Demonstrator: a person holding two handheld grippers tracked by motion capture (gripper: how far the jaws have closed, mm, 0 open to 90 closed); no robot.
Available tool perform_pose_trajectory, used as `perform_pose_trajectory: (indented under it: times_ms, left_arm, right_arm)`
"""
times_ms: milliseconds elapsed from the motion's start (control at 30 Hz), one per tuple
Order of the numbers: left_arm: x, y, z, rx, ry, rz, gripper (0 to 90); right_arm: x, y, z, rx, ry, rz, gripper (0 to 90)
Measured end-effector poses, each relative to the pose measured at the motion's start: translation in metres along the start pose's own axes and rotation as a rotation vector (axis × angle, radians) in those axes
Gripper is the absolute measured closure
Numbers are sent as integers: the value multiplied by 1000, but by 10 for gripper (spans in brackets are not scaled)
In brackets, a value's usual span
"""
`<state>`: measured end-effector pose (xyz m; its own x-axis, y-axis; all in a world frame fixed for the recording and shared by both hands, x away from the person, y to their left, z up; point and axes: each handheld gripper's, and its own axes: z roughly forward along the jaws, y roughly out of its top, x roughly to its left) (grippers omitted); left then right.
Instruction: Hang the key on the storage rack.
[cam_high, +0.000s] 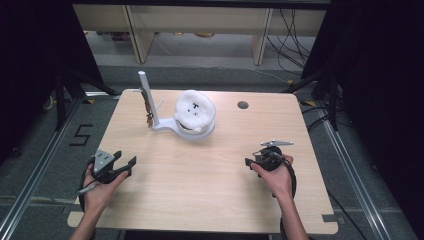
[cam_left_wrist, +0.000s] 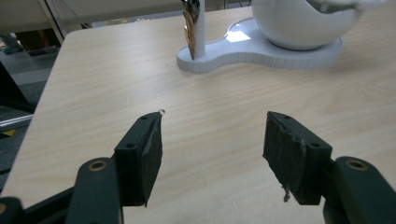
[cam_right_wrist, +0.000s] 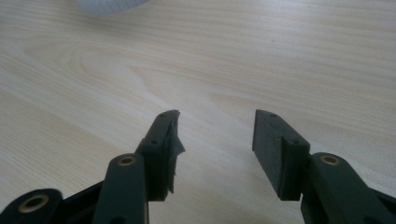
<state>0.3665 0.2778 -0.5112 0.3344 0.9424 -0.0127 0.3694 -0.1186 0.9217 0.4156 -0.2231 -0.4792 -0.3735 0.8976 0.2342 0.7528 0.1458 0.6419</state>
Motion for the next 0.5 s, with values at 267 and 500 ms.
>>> perform_pose_trajectory:
  times_ms: [267,500]
  left_arm:
    - [-3,-11,-4,-23,-3,-2,361]
    - [-5,-15,-4,-35,-3,-11,343]
  right_arm:
    - [0,-1,2,-3,2,-19,513]
    - [-2,-2,0,-7,2,-18,513]
